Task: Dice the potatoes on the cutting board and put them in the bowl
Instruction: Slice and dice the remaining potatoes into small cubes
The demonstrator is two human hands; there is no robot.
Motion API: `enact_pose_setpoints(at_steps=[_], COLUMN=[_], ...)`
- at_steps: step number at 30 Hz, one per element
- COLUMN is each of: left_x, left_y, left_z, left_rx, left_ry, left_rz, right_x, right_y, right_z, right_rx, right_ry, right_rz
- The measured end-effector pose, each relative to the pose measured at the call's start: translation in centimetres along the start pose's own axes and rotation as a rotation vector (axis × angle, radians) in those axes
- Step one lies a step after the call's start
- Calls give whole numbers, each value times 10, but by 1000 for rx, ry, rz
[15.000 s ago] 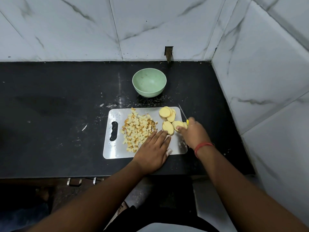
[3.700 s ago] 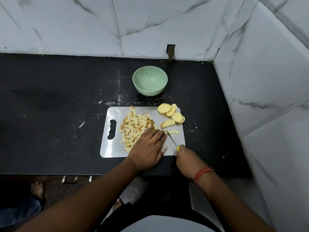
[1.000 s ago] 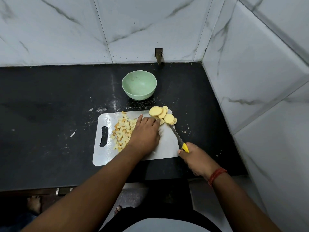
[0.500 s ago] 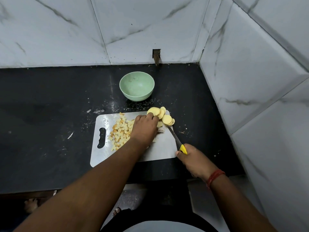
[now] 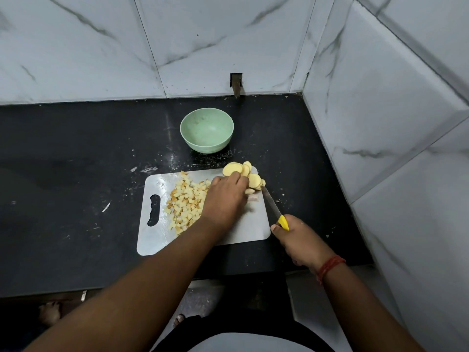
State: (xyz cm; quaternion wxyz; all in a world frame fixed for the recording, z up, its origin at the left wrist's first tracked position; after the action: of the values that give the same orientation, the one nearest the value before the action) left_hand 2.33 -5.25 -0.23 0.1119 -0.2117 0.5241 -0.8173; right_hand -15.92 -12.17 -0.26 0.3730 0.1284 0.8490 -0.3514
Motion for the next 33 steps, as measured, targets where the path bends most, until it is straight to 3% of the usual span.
enact_pose_setpoints(at_steps=[4, 10, 20, 26, 33], left_x=[19, 23, 16, 33, 22], left_y=[11, 19, 16, 13, 11], left_z=[-24, -56, -78, -70, -75], left_rx=[48, 64, 14, -13, 34], left_ry=[166, 334, 322, 176, 194], left_rz=[15, 61, 59, 140, -5], right_x=[-5, -8, -5, -3, -1], right_y=[-2, -2, 5, 10, 7], right_z=[1, -1, 1, 3, 6], right_rx=[36, 42, 37, 25, 67], right_ry=[82, 107, 73, 73, 79], right_rz=[194, 198, 185, 167, 92])
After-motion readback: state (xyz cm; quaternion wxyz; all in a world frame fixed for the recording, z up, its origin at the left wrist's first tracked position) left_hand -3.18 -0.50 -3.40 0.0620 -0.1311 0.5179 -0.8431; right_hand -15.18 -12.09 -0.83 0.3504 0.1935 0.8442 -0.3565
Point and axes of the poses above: each hand's wrist, its own z-axis towards the middle knuckle, its own y-axis out of the palm, x = y × z, the point moved 4 cm from there along z, towards the middle knuckle, and after that the axes turned 10 degrees about x, right-handed, at the moved point
